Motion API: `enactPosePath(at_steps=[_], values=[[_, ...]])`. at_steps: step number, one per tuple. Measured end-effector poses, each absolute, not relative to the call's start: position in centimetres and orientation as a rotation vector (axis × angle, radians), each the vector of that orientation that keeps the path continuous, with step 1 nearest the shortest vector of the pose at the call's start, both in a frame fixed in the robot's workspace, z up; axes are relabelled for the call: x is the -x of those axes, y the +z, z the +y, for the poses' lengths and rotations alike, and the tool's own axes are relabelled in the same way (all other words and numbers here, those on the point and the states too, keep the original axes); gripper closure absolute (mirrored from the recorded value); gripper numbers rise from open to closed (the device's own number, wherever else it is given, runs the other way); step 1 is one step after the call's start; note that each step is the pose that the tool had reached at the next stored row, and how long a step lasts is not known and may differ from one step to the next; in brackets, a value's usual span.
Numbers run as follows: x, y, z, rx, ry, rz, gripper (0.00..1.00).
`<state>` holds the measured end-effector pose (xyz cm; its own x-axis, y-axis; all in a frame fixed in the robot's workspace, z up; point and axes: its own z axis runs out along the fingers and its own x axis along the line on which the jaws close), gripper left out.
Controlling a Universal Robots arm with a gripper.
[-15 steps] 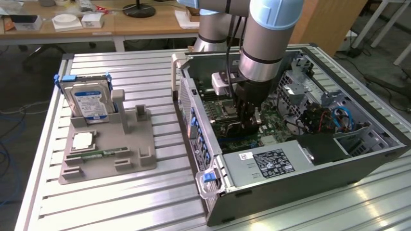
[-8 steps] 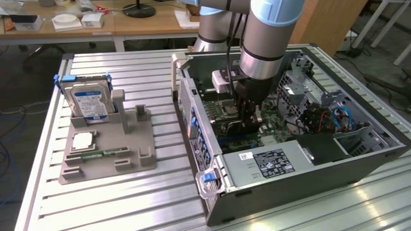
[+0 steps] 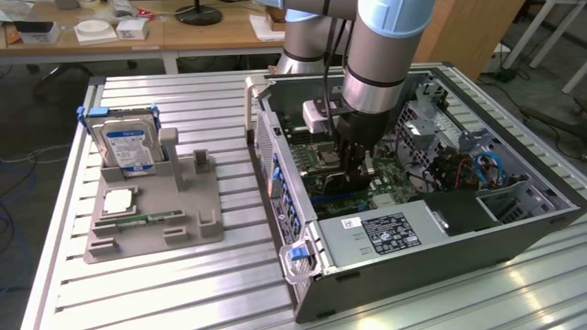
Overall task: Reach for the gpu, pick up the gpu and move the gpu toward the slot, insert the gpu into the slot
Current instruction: 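Insert the gpu into the slot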
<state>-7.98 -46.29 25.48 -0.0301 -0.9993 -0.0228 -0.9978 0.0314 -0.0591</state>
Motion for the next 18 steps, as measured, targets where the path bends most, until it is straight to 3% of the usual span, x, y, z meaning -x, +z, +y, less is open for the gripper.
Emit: enactPosePath(at_steps=[18], values=[[7.99, 24.83, -46.21, 2.146, -0.04, 2.213, 0.74]])
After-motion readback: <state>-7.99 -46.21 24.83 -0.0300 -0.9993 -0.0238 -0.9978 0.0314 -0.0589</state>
